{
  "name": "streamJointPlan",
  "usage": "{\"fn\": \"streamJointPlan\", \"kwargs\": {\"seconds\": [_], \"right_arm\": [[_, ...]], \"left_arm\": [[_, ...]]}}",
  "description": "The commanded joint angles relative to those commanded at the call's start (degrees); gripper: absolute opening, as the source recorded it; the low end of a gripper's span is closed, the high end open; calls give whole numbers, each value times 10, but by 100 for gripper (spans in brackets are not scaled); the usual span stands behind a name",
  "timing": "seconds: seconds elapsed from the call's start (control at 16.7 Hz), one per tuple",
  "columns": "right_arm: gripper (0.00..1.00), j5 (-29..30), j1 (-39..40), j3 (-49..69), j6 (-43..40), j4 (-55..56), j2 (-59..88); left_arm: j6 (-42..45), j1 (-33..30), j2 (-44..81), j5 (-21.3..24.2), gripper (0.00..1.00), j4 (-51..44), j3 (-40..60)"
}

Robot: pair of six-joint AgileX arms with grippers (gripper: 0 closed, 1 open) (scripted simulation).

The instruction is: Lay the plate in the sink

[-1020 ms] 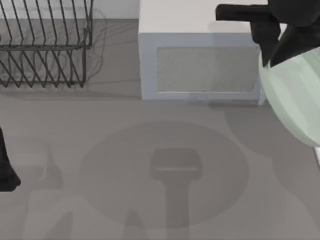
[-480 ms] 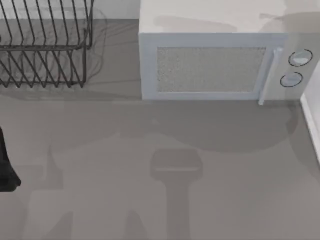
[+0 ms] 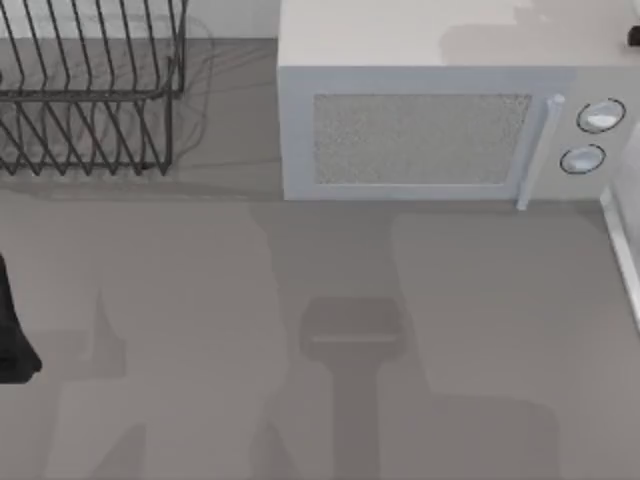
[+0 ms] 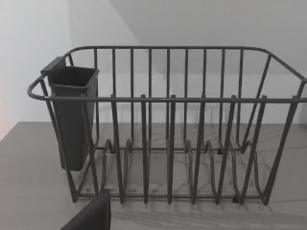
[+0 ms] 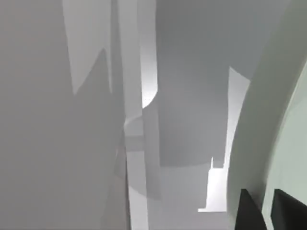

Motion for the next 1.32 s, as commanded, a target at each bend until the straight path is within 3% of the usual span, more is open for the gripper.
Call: {"fn": "streamJointPlan", "kwargs": {"seconds": [0.36, 1.14, 1.32], "right_arm": [[0, 5, -2, 2, -24, -4, 24], [98, 5, -2, 2, -24, -4, 24], [100, 5, -2, 2, -24, -4, 24]], "left_arm": [[0, 0, 0, 0, 100, 0, 0], [0, 0, 0, 0, 100, 0, 0], [0, 0, 0, 0, 100, 0, 0]]}}
